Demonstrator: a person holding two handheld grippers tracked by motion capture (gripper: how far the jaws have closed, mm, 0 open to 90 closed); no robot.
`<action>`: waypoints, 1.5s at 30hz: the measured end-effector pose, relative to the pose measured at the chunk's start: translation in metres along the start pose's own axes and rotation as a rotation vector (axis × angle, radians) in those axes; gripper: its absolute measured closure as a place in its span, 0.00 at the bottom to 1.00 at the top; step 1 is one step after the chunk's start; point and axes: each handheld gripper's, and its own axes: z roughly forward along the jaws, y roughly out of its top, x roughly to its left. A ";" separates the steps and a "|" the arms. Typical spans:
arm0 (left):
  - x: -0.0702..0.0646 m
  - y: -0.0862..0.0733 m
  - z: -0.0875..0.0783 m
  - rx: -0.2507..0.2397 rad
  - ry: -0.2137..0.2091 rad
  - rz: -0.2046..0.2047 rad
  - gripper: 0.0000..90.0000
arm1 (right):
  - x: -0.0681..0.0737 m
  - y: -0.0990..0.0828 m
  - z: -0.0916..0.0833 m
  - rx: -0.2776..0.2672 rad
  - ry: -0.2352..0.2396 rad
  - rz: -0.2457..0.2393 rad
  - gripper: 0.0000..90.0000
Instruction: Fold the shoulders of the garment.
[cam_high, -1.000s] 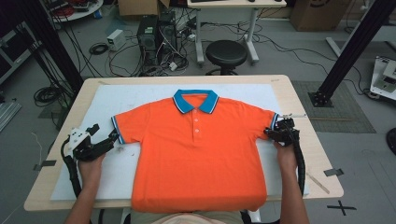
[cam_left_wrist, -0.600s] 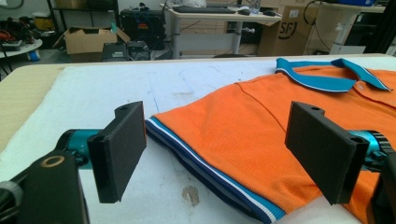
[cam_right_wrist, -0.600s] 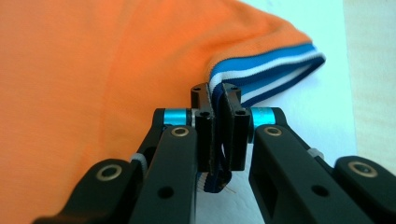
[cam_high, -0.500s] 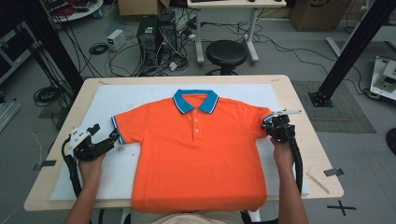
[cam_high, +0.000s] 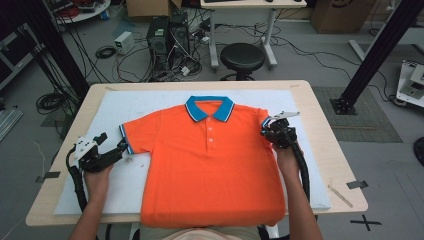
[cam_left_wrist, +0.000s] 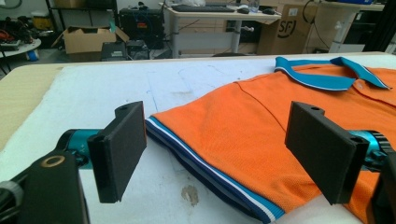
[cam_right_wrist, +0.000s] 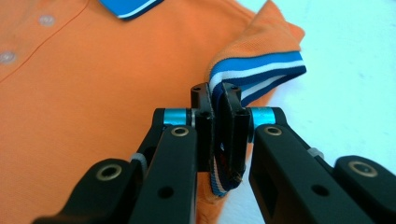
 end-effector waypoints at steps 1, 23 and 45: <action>0.000 0.000 0.000 0.000 0.000 0.000 0.23 | 0.003 0.000 0.002 0.009 0.000 -0.005 0.95; 0.000 0.000 0.001 0.005 0.000 0.000 0.23 | 0.003 0.009 0.028 0.053 0.045 0.192 0.70; -0.001 0.000 0.001 0.013 -0.001 0.008 0.24 | 0.025 0.015 0.034 0.022 0.113 0.077 0.71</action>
